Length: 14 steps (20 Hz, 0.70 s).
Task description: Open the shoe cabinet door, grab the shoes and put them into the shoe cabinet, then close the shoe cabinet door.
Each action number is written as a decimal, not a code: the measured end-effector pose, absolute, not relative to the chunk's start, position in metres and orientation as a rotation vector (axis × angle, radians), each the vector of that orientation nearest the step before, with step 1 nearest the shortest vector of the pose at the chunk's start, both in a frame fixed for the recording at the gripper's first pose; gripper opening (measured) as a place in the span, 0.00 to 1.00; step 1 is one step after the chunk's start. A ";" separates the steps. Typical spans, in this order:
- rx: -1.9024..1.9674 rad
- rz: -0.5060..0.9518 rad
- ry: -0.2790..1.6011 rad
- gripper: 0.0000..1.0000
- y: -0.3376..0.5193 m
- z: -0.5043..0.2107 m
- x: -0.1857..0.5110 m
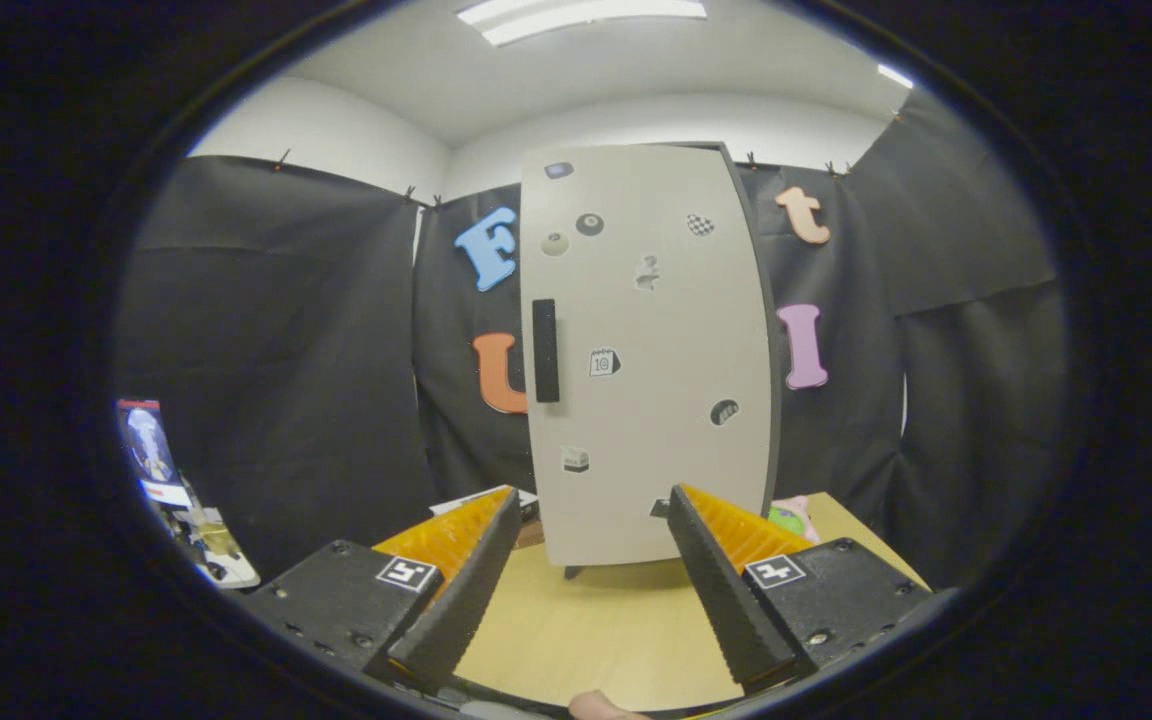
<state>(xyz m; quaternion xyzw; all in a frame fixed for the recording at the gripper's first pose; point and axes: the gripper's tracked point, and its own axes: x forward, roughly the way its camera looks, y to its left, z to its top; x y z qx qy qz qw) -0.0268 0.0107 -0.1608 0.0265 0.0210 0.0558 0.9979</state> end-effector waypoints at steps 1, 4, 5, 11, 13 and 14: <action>0.059 0.104 0.055 0.97 0.006 -0.161 -0.026; 0.064 0.079 0.073 0.97 -0.003 -0.162 -0.026; 0.068 0.071 0.072 0.97 -0.005 -0.162 -0.027; 0.060 0.007 0.043 0.97 -0.019 -0.157 -0.032; 0.061 -0.006 0.035 0.97 -0.019 -0.155 -0.033; 0.061 -0.013 0.034 0.97 -0.020 -0.156 -0.034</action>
